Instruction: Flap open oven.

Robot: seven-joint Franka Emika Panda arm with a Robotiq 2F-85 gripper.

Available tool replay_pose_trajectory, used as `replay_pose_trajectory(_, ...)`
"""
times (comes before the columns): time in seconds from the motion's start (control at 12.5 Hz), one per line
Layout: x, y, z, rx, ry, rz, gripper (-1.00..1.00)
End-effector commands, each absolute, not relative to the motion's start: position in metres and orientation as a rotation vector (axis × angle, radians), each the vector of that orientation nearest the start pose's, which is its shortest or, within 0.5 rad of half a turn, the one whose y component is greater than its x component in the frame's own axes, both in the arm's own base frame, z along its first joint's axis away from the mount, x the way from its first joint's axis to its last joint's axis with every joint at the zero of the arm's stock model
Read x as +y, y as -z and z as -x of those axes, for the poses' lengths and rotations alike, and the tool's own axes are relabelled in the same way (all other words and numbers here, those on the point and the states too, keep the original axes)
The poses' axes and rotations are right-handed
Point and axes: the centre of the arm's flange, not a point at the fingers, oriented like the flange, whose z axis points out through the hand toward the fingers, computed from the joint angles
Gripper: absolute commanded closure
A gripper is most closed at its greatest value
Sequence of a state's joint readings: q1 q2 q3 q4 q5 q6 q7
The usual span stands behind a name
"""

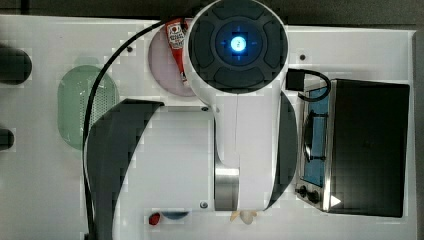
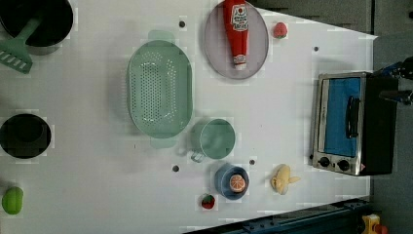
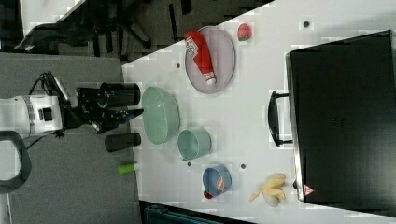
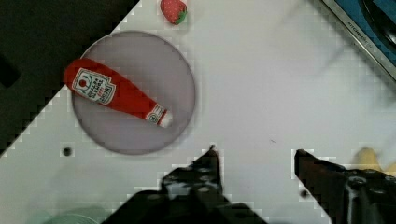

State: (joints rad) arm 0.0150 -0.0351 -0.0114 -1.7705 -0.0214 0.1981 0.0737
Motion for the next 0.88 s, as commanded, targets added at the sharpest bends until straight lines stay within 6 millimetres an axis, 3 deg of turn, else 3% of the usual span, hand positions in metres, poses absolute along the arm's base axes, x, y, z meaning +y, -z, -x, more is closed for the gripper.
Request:
replay_pose_trajectory(0.08, -0.0416, -0.612, -0.4024, 1.569, -0.021, 2.723, -0.58)
replay_pose_trajectory(0.24, -0.0415, -0.6121, -0.4024, 1.568, -0.021, 2.723, -1.0)
replay_pose_trajectory(0.4, -0.0415, -0.6121, -0.4024, 1.569, -0.021, 2.723, -1.0)
replay_pose_trajectory(0.48, -0.0415, -0.6122, -0.4024, 1.568, -0.02, 2.723, -0.9)
replay_pose_trajectory(0.88, -0.046, -0.6103, -0.4023, 1.581, -0.027, 2.717, 0.32)
